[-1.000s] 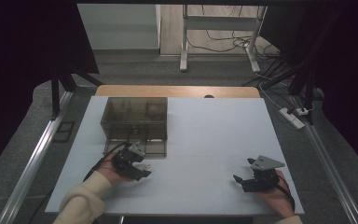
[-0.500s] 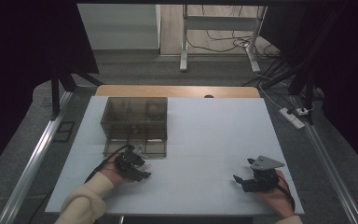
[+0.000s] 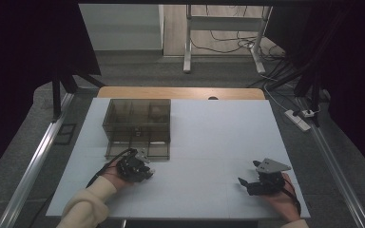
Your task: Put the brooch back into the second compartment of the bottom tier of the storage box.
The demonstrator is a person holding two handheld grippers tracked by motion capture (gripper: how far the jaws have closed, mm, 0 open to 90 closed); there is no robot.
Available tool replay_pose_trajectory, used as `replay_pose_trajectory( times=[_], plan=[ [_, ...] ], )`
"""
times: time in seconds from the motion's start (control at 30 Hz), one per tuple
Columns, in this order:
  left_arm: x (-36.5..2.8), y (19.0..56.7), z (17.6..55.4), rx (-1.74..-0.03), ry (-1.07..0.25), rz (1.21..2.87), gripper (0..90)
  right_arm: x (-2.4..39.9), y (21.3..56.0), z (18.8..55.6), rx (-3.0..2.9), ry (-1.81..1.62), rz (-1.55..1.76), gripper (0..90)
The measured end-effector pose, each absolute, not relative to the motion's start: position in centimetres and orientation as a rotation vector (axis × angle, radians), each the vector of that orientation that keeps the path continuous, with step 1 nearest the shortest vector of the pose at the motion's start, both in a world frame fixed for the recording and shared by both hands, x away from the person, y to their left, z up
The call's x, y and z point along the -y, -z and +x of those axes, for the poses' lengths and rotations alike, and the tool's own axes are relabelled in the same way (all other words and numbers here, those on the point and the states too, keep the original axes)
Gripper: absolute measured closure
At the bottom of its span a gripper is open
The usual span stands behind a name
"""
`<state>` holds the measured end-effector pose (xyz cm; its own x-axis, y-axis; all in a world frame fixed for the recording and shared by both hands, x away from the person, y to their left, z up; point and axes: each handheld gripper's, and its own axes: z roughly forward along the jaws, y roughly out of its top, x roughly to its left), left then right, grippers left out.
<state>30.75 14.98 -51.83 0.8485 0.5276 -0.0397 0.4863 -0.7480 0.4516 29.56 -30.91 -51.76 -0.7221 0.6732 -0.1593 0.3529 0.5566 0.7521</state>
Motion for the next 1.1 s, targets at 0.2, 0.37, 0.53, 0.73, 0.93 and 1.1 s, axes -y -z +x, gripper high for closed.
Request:
replay_pose_trajectory(
  times=[0.2,0.37,0.53,0.73,0.93,1.1],
  plan=[
    [-15.1,51.8,30.8,-0.748,-0.121,2.568,71.1,30.9,51.9,29.6,-2.372,-0.997,0.830,13.8],
    [-15.5,51.8,31.0,-0.766,-0.120,2.555,71.1,30.9,51.9,29.6,-2.372,-0.998,0.834,13.8],
    [-16.0,51.5,31.0,-0.772,-0.108,2.515,71.1,30.9,51.9,29.6,-2.375,-0.997,0.829,13.8],
    [-16.2,51.2,31.0,-0.772,-0.114,2.493,71.1,30.9,51.9,29.6,-2.373,-0.998,0.833,13.8],
    [-16.5,50.7,30.9,-0.770,-0.111,2.448,71.1,30.9,51.9,29.6,-2.375,-0.998,0.831,13.8],
    [-16.7,50.4,30.9,-0.769,-0.110,2.417,71.1,30.9,51.9,29.6,-2.371,-0.999,0.833,13.8]
  ],
)
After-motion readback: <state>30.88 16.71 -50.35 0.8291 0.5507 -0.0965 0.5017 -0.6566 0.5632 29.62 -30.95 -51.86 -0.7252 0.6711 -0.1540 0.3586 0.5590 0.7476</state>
